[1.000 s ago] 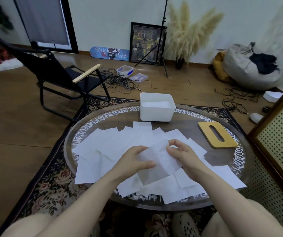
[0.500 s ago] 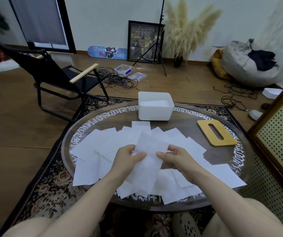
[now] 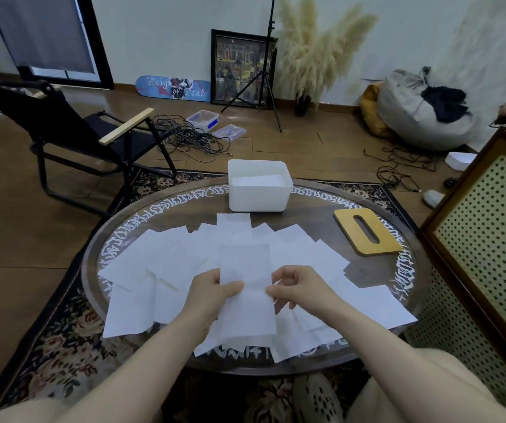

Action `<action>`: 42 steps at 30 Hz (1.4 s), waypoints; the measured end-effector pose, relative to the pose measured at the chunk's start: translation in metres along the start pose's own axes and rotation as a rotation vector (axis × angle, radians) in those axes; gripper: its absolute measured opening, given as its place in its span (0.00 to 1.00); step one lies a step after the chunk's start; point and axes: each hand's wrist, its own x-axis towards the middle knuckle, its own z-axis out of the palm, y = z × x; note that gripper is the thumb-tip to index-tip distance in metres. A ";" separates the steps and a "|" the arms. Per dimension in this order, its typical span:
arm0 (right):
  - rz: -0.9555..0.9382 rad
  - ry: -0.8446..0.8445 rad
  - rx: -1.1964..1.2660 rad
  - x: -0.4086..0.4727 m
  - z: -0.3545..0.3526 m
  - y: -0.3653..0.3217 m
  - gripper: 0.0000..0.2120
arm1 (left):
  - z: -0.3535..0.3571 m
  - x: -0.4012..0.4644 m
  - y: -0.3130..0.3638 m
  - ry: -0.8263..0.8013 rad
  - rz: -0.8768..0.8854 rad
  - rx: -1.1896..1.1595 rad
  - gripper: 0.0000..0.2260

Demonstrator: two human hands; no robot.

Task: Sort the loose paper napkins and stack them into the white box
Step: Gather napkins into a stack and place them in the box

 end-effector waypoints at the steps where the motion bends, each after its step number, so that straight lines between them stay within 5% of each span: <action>1: -0.005 0.033 -0.053 0.001 -0.004 0.002 0.02 | 0.000 0.001 0.001 0.021 0.008 -0.009 0.05; 5: -0.022 0.213 -0.546 0.010 -0.029 0.018 0.05 | -0.006 0.006 0.003 0.095 0.017 -0.024 0.04; 12: 0.089 0.115 -0.978 0.022 -0.059 0.045 0.27 | -0.012 0.008 0.004 0.116 0.009 0.023 0.04; 24: 0.036 0.100 -1.009 0.065 -0.051 0.048 0.35 | -0.015 0.012 0.005 0.115 -0.009 0.044 0.06; 35: -0.012 0.260 -1.036 0.074 -0.051 0.045 0.14 | -0.026 0.012 0.002 0.137 0.000 0.038 0.07; 42: -0.095 0.369 -0.924 0.065 -0.051 0.041 0.15 | -0.021 0.013 0.002 0.156 0.035 0.025 0.05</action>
